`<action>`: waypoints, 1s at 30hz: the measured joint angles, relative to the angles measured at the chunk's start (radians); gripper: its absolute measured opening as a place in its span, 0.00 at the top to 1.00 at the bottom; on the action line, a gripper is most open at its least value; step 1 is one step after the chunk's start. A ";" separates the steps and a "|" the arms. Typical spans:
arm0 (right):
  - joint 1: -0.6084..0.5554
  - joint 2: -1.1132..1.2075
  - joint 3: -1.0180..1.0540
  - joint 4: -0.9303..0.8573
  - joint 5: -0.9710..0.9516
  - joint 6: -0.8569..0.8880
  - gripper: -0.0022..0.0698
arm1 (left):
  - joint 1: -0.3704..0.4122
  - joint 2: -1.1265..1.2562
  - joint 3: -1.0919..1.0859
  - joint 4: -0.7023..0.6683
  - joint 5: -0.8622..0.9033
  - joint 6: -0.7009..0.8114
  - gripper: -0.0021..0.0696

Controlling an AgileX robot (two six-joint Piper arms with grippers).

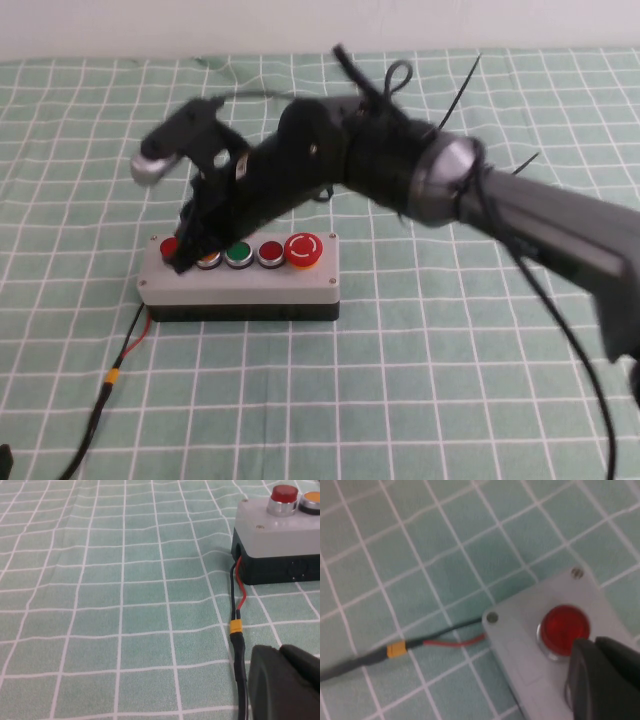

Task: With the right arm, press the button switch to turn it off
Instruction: 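Press the lit red button on the button box to turn it off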

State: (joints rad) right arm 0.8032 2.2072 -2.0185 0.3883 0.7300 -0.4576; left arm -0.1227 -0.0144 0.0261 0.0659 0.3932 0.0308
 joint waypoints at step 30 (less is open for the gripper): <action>0.000 -0.807 0.392 -0.449 0.195 0.412 0.99 | 0.000 0.000 0.000 0.000 0.000 0.000 0.98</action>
State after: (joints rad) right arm 0.8032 1.4001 -1.6263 -0.0611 0.9254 -0.0460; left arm -0.1227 -0.0144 0.0261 0.0659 0.3932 0.0308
